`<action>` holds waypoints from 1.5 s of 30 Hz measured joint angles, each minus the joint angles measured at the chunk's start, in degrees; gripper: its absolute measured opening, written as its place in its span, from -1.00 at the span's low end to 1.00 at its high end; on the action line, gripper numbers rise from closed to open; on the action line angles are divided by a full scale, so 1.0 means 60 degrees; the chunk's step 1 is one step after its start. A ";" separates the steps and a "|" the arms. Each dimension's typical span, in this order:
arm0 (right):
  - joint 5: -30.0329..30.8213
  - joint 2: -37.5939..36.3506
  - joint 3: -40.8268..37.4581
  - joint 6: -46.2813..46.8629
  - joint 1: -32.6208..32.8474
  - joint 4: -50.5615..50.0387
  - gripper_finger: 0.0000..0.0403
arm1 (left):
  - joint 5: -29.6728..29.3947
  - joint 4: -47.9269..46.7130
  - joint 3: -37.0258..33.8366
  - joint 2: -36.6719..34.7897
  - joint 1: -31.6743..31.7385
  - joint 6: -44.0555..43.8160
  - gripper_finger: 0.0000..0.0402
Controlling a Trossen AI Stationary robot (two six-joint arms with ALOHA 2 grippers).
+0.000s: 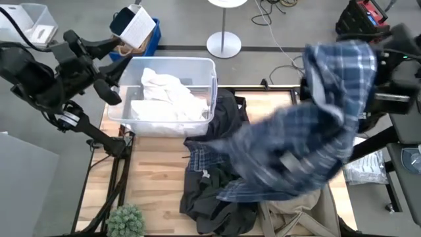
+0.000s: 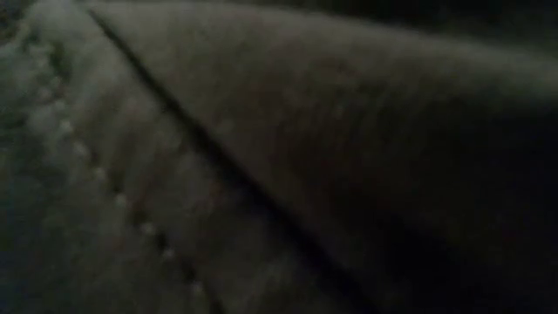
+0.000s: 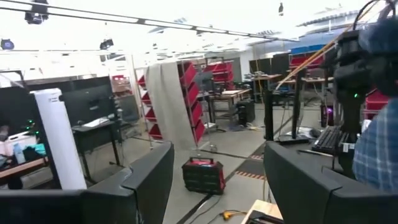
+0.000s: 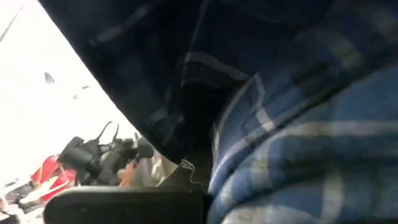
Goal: Sort clothes
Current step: Put the blue checkered shirt into the laundry organizer
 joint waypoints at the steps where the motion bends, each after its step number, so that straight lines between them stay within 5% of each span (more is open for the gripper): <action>1: 0.0017 -0.0161 0.0005 -0.0310 0.0000 -0.1140 -0.95 | -0.0034 -0.0002 0.0000 -0.0015 0.0000 0.0000 0.13; 3: 0.0475 -0.0459 0.0011 -0.1371 0.0002 -0.4116 -0.95 | -0.0041 -0.0051 -0.0004 -0.0022 0.0000 0.0000 0.13; 7: 0.3086 -0.0665 -0.0002 -0.2828 0.0007 -1.0743 -0.95 | -0.0042 -0.0649 -0.0025 0.0072 0.0000 -0.0111 0.13; 9: 0.4127 -0.0501 -0.0234 -0.2778 0.0143 -1.2217 -0.95 | -0.0020 -0.1315 -0.0036 0.0175 0.0012 -0.0421 0.13; 13: 0.3964 -0.0732 -0.1512 -0.1973 0.0940 -0.9714 -0.95 | 0.1419 -0.3036 -0.0098 0.0436 0.0330 -0.1773 0.11; 16: 0.4080 -0.0795 -0.1953 -0.1505 0.1456 -1.0701 -0.96 | 0.3487 -0.4214 -0.0157 0.0704 0.0863 -0.2789 0.08; 19: 0.4294 -0.0631 -0.2498 -0.1161 0.2048 -1.2041 -0.96 | 0.4585 -0.5257 -0.0293 0.1139 0.1506 -0.3157 0.05; 22: 0.4346 -0.0547 -0.3409 -0.0759 0.2670 -1.1699 -0.96 | 0.5760 -0.5542 -0.0574 0.1640 0.2121 -0.2921 0.05; 33: 0.5736 -0.0171 -0.6807 0.0359 0.5437 -1.1654 -0.96 | 0.9735 -0.3269 -0.2435 0.2137 0.3295 -0.1192 0.05; 41: 0.8842 -0.0201 -0.8907 0.0924 0.7010 -1.0340 -0.96 | 1.1525 -0.0890 -0.4929 0.2100 0.3377 -0.1093 0.05; 45: 0.9111 -0.0204 -1.0178 0.0499 0.6956 -0.9879 -0.96 | 1.2023 0.0672 -0.6193 0.2115 0.3376 -0.1720 0.08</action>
